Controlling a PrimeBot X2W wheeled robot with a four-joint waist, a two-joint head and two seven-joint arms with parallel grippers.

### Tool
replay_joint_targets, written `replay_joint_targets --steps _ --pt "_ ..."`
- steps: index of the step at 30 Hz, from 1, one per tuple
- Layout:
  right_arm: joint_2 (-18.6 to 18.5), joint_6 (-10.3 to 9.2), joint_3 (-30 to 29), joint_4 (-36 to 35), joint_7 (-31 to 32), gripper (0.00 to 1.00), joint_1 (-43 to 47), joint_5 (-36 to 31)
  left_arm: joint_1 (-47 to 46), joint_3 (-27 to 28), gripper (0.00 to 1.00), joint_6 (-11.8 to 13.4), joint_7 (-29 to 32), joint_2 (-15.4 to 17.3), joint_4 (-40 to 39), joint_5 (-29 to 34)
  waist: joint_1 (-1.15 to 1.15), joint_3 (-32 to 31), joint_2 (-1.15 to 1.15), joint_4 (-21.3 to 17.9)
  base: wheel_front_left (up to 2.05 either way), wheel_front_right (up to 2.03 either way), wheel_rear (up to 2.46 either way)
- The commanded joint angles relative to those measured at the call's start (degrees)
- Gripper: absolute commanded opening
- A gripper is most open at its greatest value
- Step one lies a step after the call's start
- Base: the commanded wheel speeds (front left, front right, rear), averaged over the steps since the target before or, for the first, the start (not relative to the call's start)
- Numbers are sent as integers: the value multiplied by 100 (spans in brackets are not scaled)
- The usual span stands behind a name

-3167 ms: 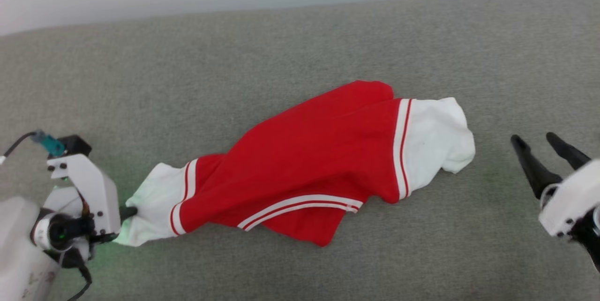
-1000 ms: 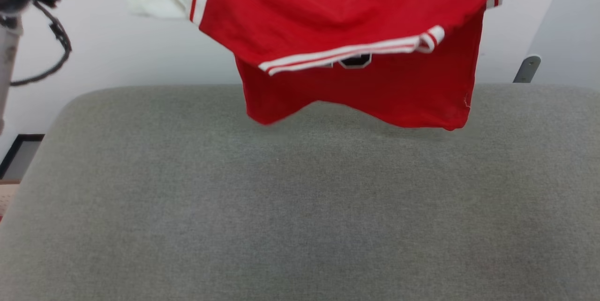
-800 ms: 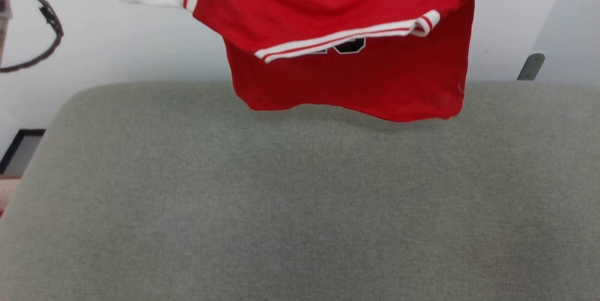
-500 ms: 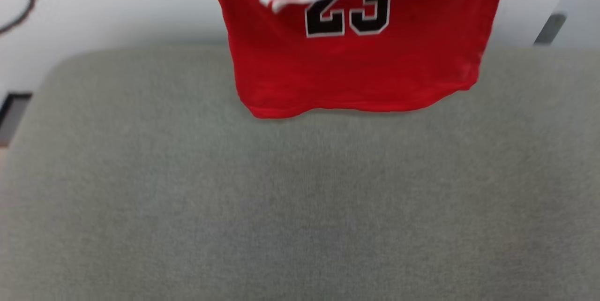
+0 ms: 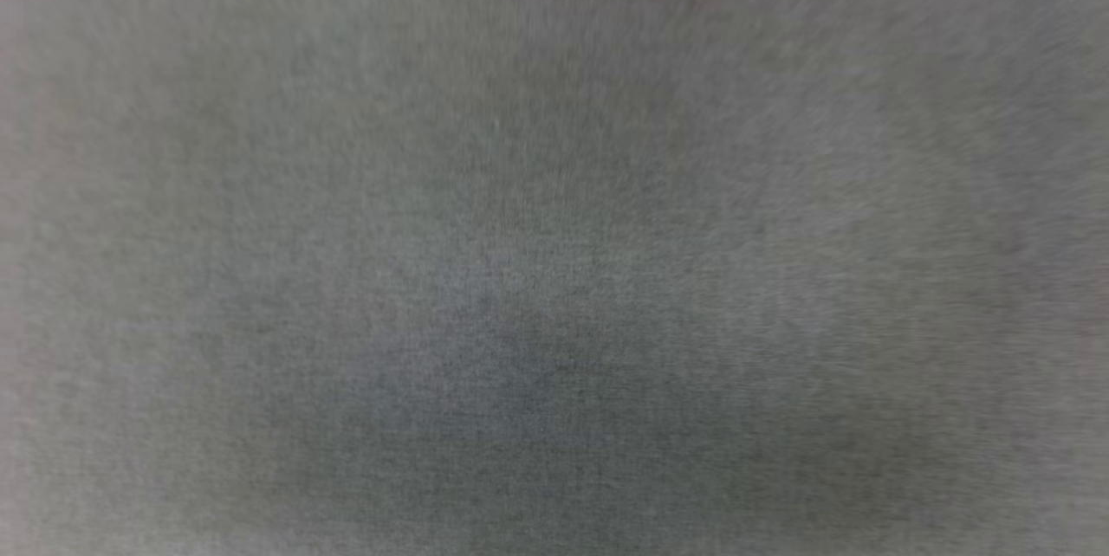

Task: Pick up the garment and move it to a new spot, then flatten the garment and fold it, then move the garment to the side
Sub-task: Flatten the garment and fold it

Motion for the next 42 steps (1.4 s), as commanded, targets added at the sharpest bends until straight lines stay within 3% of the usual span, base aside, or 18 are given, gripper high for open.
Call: replay_joint_targets --steps 1,6,10,14,19,32,37,42 --pt "35 0 -274 -292 -26 0 0 -391 -103 -6 0 -76 -346 -111 163 15 0 1276 0 385 0 0 0" --pt "124 -1 -573 -546 -23 0 666 -782 206 -169 0 -226 -718 -287 650 -107 0 1417 0 575 0 0 0" --pt "125 -2 -619 -506 -26 0 1058 -615 443 -296 0 -267 -626 -378 852 -272 0 1278 0 668 0 0 0" --pt "-39 -2 -354 -244 348 0 1494 1 909 -621 0 -271 -218 -400 853 -609 0 884 0 751 0 0 0" --pt "-175 -2 -92 -329 983 0 2022 679 1411 -945 0 -272 96 -256 765 -803 0 469 0 733 0 0 0" --pt "-1170 -2 397 -1220 3299 0 4276 2598 3029 -1522 0 -274 334 302 306 -1215 0 -844 0 532 0 0 0" --pt "-1489 -2 397 -1725 3754 0 5200 3085 3790 -1687 0 -267 535 547 -117 -1363 0 -1229 0 486 0 0 0" --pt "-1737 -2 430 -2324 3986 0 6138 3422 4641 -1805 0 -76 690 893 -746 -1455 0 -1558 0 435 0 0 0"
